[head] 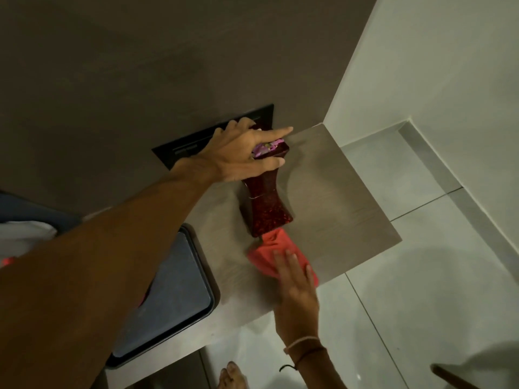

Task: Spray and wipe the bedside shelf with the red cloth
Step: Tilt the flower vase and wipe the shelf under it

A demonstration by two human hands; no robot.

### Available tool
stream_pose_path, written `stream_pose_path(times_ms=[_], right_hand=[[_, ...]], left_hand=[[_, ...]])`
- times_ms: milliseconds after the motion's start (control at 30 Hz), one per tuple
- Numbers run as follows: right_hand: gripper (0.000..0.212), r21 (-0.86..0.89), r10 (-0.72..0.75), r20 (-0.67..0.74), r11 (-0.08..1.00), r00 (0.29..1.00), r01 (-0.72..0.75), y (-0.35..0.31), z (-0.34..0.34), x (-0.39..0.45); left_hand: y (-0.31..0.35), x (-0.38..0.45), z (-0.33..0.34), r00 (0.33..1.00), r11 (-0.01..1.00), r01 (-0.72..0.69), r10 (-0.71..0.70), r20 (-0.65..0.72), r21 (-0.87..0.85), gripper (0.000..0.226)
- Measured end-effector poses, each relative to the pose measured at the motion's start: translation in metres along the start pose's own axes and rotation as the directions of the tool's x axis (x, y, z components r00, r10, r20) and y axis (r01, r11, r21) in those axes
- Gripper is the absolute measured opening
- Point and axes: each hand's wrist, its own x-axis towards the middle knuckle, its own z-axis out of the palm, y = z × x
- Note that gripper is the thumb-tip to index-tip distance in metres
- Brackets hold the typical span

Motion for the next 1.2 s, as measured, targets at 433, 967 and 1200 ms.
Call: stream_pose_path(times_ms=[433, 967, 1200], right_hand=[[0.09, -0.202, -0.053, 0.137, 0.976, 0.989, 0.081, -0.001, 0.018, 0.054], [0.03, 0.716, 0.246, 0.667, 0.049, 0.703, -0.696, 0.024, -0.083, -0.004], [0.045, 0.604, 0.207, 0.795, -0.363, 0.571, -0.709, 0.029, -0.101, -0.025]], left_hand=[[0.001, -0.002, 0.003, 0.999, 0.997, -0.018, 0.022, -0.049, 0.082, 0.068], [0.027, -0.036, 0.054, 0.989, 0.933, -0.015, 0.067, -0.131, 0.359, 0.082], [0.047, -0.089, 0.082, 0.829, 0.97, 0.237, -0.231, -0.51, -0.054, 0.086]])
